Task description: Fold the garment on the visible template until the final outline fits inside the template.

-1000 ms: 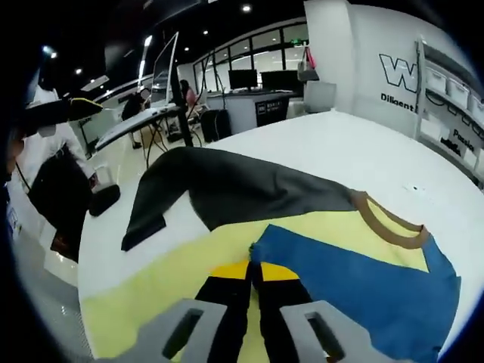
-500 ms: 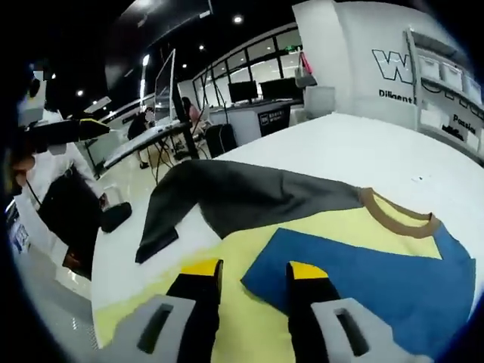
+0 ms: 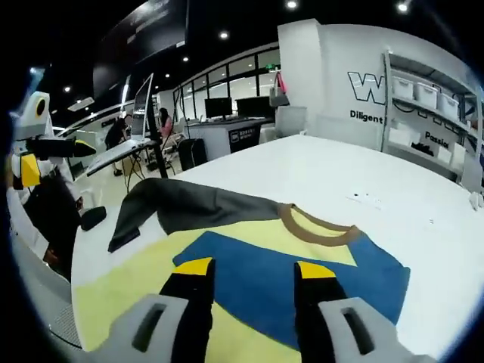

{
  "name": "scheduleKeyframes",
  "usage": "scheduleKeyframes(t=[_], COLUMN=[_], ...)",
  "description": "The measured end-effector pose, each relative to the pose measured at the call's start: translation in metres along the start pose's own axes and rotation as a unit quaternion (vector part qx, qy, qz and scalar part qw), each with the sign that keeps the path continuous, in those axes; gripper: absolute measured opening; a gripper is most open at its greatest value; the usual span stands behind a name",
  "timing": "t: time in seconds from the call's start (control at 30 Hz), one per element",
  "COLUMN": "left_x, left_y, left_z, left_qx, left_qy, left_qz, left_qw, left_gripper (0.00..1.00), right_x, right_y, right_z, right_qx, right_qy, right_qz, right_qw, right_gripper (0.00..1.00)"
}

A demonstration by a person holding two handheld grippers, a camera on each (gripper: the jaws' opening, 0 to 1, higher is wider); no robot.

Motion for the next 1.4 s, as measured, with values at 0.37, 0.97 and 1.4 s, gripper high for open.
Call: scheduleKeyframes(t=[0.37,0.97,1.4], left_x=[-0.001,-0.004,-0.003], left_y=[-0.001,-0.002,0.004], left_z=[-0.001,0.009,0.011], left_qx=[0.005,0.009,0.015], left_qy=[0.001,0.017,0.02], left_qz=[-0.001,-0.002,-0.004], left_qw=[1.0,0.9998,0.9997], left_gripper=[0.99,0.99,0.99], right_x=[0.035,0.06,0.057], right_y=[-0.043,-0.088,-0.095], right_z=[0.024,0.087,0.093], right_qx=[-0.007,0.005,0.013], right_qy=[0.012,0.089,0.103], right_qz=[0.047,0.09,0.104], right_qw=[0.9988,0.9919,0.9892], right_gripper=[0.44,0.24,0.0])
Point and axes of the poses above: the point that each gripper's makers call its tool centre point, and the gripper's own axes: x roughly backward along the fingers, y roughly to its left, z roughly out of its underside, the point moved 8 cm from there along x, roughly backward along the fingers, and after that the axes turned 7 degrees about y, right-handed, at the moved point
